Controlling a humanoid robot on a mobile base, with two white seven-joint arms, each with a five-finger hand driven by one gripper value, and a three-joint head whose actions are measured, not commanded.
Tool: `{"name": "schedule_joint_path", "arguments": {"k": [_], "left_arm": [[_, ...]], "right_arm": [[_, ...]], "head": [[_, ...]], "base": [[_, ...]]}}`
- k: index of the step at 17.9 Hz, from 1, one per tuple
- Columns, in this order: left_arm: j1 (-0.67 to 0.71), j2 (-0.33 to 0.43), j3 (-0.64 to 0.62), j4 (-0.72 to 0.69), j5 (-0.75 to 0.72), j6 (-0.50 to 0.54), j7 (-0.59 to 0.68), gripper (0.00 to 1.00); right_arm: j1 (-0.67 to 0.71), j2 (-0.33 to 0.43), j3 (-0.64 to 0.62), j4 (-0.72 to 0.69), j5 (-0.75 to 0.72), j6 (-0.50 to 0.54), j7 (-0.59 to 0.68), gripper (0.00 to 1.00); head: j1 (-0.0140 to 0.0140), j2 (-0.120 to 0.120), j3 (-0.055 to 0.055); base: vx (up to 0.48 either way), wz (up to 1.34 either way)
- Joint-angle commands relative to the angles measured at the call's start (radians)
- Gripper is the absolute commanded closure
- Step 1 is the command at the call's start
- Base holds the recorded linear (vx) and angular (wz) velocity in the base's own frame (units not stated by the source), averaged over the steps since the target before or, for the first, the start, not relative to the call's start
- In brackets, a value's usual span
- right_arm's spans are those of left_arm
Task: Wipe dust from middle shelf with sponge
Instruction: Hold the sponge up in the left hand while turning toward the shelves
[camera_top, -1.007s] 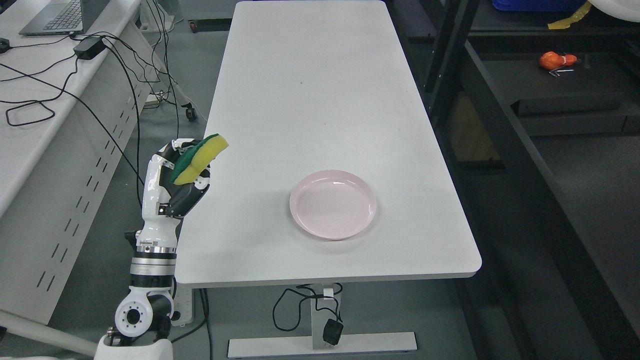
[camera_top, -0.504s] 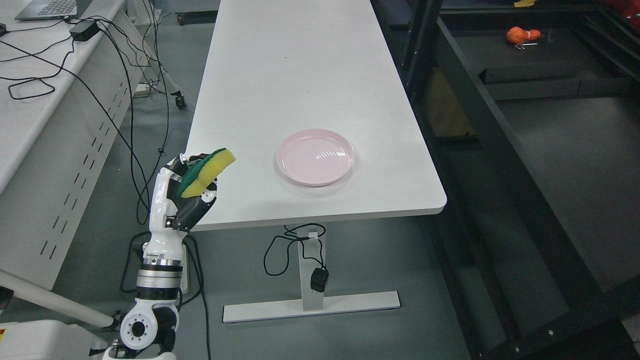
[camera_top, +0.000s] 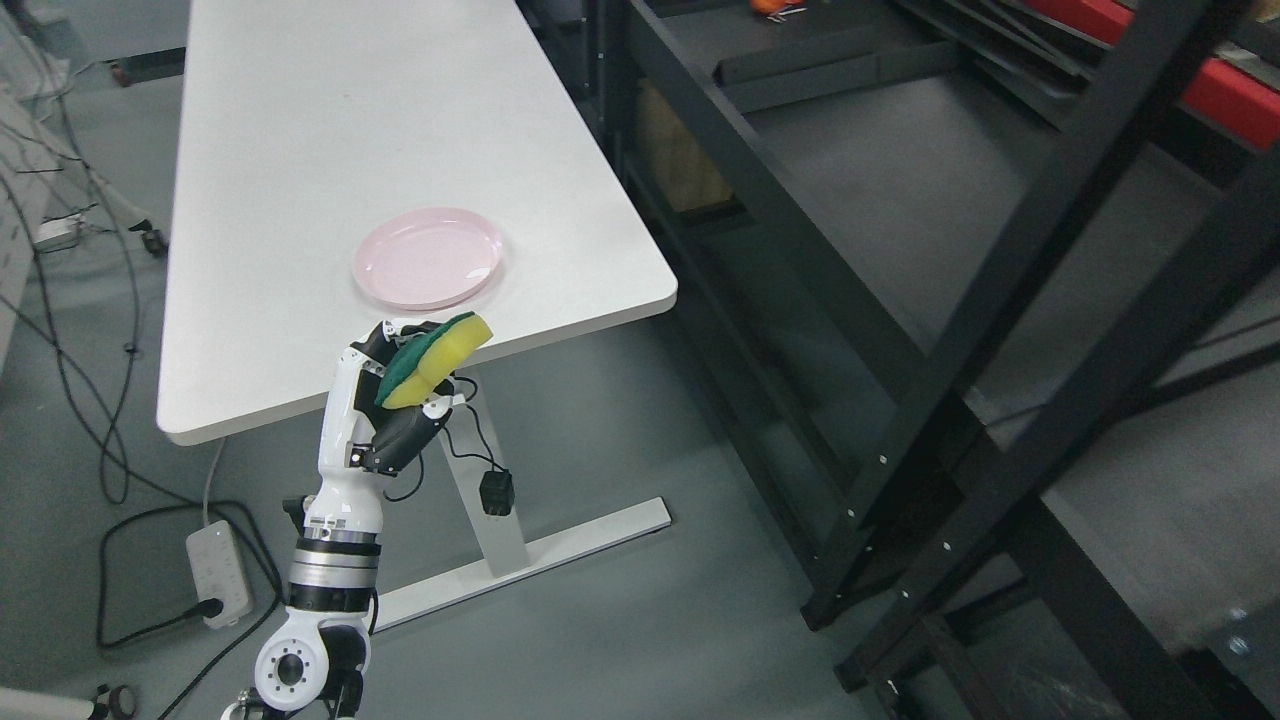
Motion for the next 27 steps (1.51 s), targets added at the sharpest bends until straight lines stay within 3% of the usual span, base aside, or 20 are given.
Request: {"name": "schedule_joint_path", "arguments": {"k": [1,16,27], "left_arm": [[0.013,0.016,-0.055,-0.011,0.000,-0.001,-0.001,0.99],[0.014,0.016,-0.176,-0.031,0.000,0.000,-0.005,0.99],[0.003,0.016,-0.249,-0.079,-0.001,-0.001,-0.022,0.99]], "right_arm": [[0.000,-0.017,0.000,-0.017,0.000,0.001,0.000,0.00],[0.000,-0.017,0.000,-0.017,0.000,0.001,0.000,0.00],[0.000,-0.017,0.000,-0.017,0.000,0.001,0.000,0.00]], "head": [[0.0000,0.000,0.000],[0.0000,0.000,0.000],[0.0000,-0.001,0.000]], "base": [[-0.223,-0.72],[-0.181,-0.88],[-0.069,-0.40]]}}
